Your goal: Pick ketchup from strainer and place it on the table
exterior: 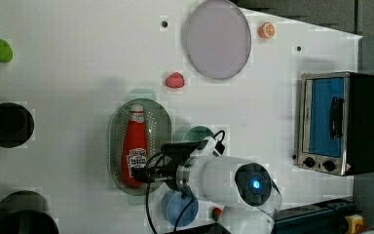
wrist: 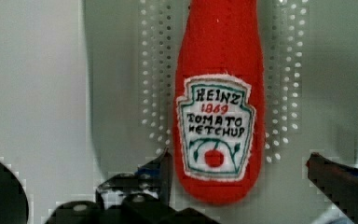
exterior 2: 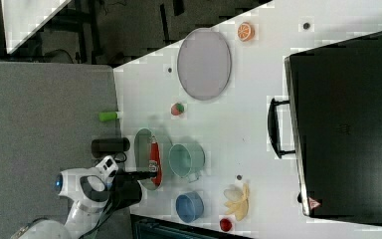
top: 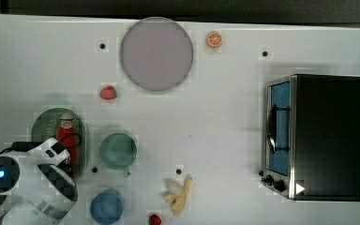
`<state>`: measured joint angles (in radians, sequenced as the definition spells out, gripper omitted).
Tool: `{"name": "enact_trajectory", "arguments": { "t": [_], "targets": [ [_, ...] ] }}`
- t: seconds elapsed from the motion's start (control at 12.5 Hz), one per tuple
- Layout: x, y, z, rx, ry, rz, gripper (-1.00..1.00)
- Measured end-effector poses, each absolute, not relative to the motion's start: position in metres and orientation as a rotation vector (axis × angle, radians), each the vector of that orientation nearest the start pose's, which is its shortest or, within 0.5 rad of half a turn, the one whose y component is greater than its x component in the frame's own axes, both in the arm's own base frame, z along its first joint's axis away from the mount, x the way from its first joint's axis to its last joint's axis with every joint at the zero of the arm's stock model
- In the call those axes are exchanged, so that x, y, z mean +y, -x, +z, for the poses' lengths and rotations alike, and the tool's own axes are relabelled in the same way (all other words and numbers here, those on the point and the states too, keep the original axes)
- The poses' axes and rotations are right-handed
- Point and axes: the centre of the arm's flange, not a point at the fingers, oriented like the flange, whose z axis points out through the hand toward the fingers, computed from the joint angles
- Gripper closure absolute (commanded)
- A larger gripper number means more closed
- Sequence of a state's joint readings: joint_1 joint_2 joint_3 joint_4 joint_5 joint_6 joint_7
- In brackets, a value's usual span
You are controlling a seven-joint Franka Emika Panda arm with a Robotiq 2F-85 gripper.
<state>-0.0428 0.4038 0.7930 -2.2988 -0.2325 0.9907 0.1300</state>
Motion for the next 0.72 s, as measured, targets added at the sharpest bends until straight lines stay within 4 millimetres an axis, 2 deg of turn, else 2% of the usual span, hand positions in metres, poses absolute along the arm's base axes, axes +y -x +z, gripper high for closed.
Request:
{"name": "enact_trajectory", "arguments": {
  "t": [0.56,0.64,0.72],
  "targets": [
    [0.369,-0.392,0.176,0.087,3.010,0.169,-1.00],
    [0.369,-0.395,0.169,0.105,3.010,0.178,-0.91],
    [0.372,-0.398,0.163,0.094,3.012,0.168,-0.68]
  ]
}}
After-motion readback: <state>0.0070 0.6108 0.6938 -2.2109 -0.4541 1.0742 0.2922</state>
